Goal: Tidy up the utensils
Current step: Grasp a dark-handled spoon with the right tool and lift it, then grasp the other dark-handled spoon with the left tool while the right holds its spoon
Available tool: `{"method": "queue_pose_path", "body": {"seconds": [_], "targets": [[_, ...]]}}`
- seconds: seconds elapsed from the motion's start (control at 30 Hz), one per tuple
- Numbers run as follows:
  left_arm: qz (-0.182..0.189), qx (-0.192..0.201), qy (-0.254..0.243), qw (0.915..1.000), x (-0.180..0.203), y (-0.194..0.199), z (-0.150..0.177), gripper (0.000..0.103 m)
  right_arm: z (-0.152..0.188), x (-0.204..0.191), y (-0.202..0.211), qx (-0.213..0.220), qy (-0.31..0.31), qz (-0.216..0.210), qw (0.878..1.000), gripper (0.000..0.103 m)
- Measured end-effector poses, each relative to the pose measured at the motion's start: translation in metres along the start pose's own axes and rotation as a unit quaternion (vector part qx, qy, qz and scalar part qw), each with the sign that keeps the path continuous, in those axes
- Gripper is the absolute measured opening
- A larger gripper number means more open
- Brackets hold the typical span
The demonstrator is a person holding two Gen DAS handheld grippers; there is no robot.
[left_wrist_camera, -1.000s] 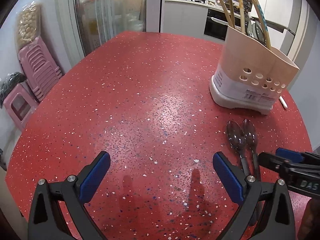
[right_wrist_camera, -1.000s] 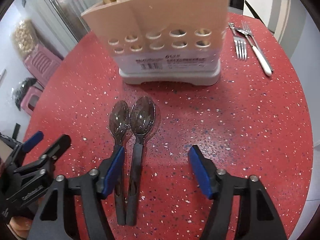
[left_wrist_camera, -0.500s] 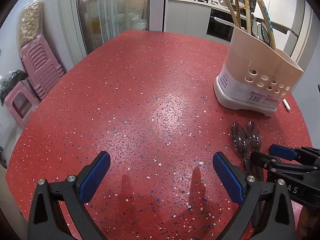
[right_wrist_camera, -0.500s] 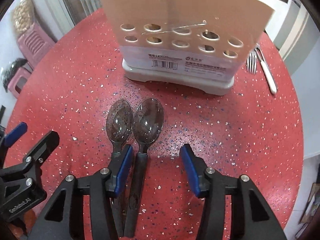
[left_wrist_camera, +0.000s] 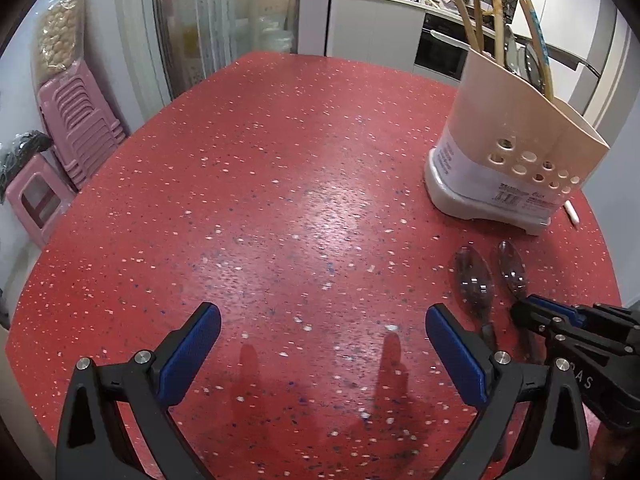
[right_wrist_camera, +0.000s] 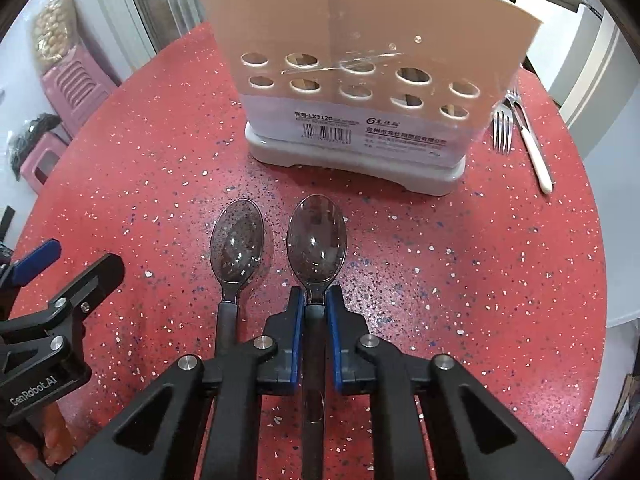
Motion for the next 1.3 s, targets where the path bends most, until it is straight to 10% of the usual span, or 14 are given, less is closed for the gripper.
{"method": "queue_pose_path", "body": {"seconds": [0.7,1.13,1.3], "targets": [[0.037,-0.071,-0.073,0.9941,0.103,-0.020,0.016,0.103,0.023,0.078,0.048,0.051,-0.072,-0.047,0.995,0.012],[0.042,-0.092,-0.123,0.9873,0.131,-0.022,0.014,0.083,0.028,0.090,0.057,0.062,-0.088,-0.063,0.992,0.012],[0.058,-0.080,-0.125,0.9872,0.135,-0.019,0.010,0.036,0.028,0.091,0.059,0.066,-0.088,-0.066,0.992,0.012]]}}
Point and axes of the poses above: each gripper's, at about its wrist camera, not at the fingertips, and y roughly against the way its jaws point, x to its right, z to its underside, the point moved 9 cm from there along -y, roughly the way its jaws point, and after that the axes turned 3 degrees about x, right-handed, at the moved point
